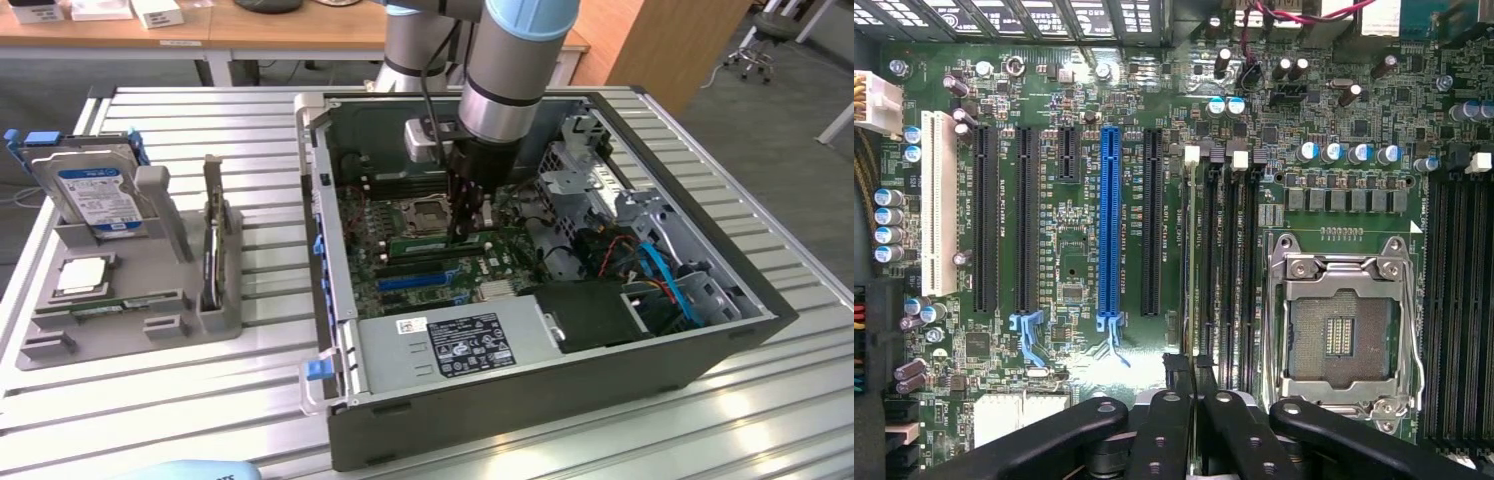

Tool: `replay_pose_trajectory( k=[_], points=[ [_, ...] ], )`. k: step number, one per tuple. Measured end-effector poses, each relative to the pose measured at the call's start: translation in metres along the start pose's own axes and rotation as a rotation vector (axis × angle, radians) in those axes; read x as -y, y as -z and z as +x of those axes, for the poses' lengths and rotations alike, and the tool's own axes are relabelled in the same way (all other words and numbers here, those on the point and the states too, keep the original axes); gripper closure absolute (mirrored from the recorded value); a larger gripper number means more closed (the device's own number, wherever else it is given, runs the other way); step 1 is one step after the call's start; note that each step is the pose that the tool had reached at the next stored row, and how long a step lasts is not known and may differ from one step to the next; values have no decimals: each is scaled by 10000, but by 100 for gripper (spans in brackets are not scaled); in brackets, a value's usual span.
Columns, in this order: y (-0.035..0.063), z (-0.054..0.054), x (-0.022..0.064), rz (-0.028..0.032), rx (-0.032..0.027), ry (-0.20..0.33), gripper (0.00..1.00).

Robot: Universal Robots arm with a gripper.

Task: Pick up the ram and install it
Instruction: 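Insert the ram into the slot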

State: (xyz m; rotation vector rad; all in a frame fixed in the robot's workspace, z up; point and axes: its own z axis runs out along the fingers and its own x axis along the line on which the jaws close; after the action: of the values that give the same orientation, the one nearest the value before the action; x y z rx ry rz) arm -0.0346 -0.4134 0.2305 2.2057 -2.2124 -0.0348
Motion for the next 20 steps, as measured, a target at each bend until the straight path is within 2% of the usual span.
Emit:
replay_pose_trajectory(
  k=[20],
  points=[
    [-1,3,5,0,3,-116,88]
  ],
)
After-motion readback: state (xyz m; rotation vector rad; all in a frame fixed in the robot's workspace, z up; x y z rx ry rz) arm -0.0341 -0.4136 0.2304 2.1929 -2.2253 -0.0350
